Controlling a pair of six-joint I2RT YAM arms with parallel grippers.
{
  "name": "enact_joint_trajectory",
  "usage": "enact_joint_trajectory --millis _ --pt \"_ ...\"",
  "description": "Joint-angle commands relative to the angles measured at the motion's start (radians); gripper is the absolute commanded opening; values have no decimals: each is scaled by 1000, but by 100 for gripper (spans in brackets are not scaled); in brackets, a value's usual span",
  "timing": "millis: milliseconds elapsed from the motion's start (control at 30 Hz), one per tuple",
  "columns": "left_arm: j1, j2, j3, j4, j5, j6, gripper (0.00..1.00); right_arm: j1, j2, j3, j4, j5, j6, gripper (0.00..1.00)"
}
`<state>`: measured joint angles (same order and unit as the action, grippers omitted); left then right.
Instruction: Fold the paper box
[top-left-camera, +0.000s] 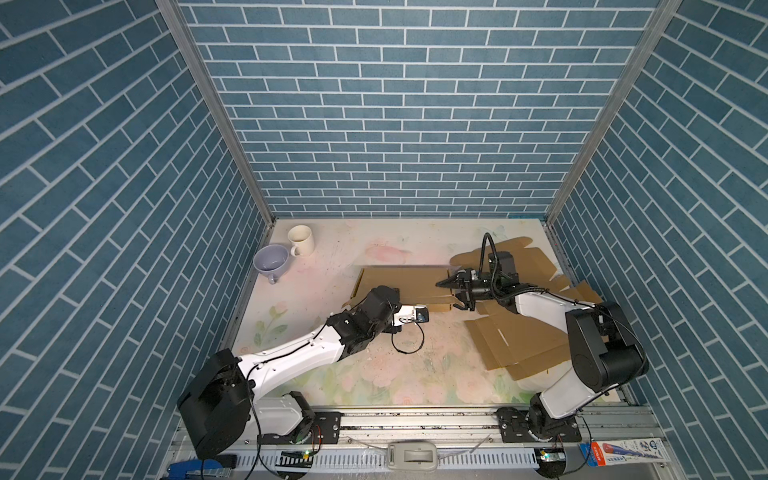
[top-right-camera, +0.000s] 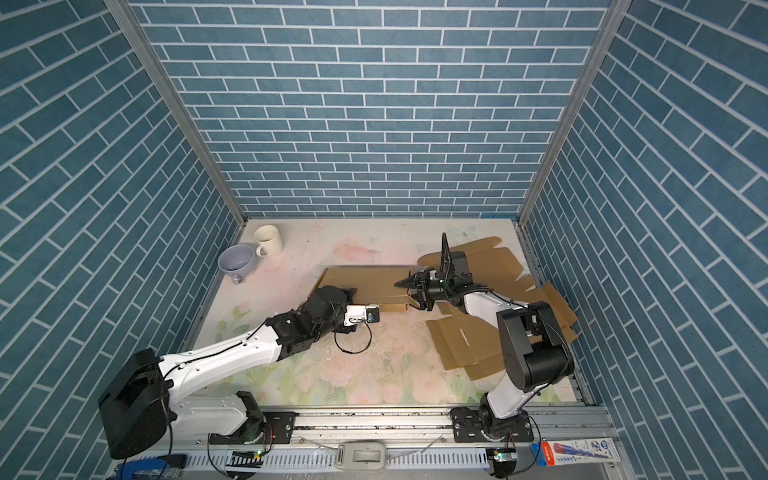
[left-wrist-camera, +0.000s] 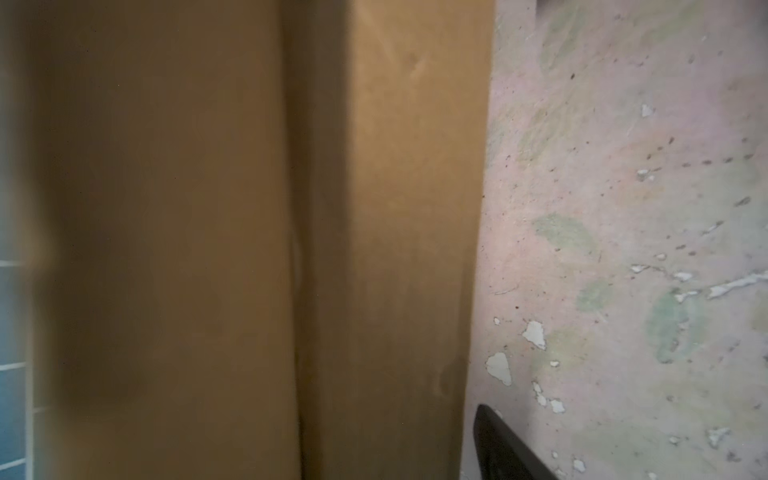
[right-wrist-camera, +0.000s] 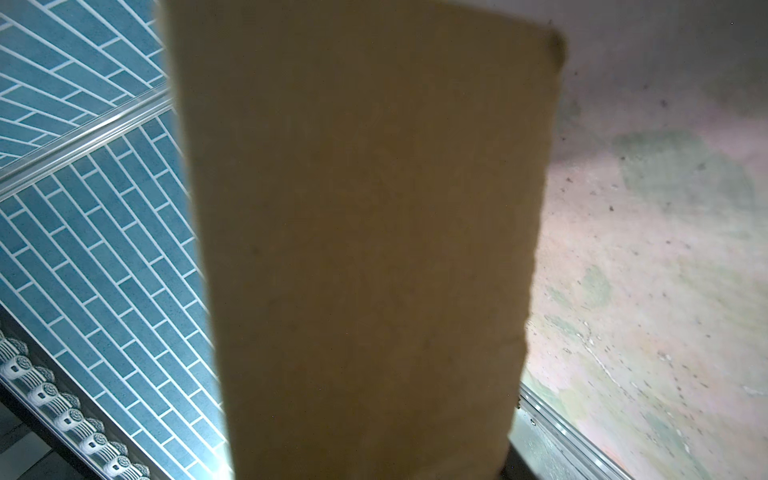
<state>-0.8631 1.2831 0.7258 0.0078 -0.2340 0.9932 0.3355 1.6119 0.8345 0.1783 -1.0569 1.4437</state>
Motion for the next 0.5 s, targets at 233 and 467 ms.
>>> enact_joint_trajectory --millis 233,467 --pt "-24 -33 -76 204 -112 156 58 22 -48 -17 -35 -87 49 50" --pt "-24 -50 -32 34 -90 115 49 6 -99 -34 -31 -91 44 67"
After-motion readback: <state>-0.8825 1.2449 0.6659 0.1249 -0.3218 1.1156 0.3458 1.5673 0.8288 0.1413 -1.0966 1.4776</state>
